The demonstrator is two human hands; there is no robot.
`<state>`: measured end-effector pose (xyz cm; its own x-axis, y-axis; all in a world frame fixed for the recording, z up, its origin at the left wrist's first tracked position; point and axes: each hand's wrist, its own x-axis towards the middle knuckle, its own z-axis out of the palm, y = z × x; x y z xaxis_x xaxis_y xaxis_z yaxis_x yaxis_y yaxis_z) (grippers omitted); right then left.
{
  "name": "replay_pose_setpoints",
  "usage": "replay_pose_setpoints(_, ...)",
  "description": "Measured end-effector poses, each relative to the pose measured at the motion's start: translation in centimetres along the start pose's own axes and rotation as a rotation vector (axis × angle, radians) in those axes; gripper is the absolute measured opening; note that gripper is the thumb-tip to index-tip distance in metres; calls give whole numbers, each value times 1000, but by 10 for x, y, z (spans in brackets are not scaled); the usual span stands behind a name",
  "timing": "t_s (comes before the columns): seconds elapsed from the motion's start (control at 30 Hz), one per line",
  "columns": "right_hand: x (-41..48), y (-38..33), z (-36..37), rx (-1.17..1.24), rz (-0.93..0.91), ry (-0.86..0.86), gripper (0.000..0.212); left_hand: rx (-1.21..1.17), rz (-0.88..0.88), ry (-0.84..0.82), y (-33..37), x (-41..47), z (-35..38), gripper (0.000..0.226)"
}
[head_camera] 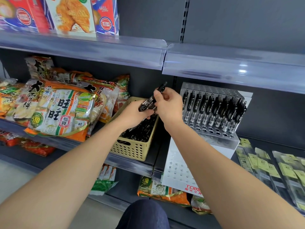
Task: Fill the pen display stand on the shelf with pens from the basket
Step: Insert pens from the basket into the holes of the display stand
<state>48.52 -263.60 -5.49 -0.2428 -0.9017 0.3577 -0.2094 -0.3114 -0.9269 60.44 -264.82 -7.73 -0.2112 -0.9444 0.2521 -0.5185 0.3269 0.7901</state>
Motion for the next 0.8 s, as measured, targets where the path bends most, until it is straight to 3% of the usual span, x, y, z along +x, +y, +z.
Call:
replay_pose_setpoints(0.1,0,0,-7,132,77,58,18,49,-16,-10,-2,1,-5,16)
replay_pose_setpoints(0.2,2,-6,-16,248,125,123,12,56,-109,30,-8,0,-10,4)
replay_pose_setpoints(0.3,2,-10,-20,223,102,189,7,17,-172,131,-10,1,-11,13)
replay_pose_setpoints(0.4,-3,-10,-25,200,91,213,26,-7,-184,295,-2,2,-13,19)
replay_pose_setpoints(0.47,-6,-9,-31,182,79,197,15,-48,-185,393,3,5,-15,24)
replay_pose_setpoints(0.5,-7,-9,-33,166,81,190,7,-84,-191,433,7,6,-15,29)
replay_pose_setpoints(0.57,-11,-10,-39,129,85,190,15,-194,-206,499,16,8,-14,34)
replay_pose_setpoints(0.63,-13,-12,-45,101,81,184,17,-368,-218,517,26,7,-14,23)
replay_pose_setpoints(0.8,-17,-20,-63,16,45,189,17,-743,-330,368,47,-9,-3,9)
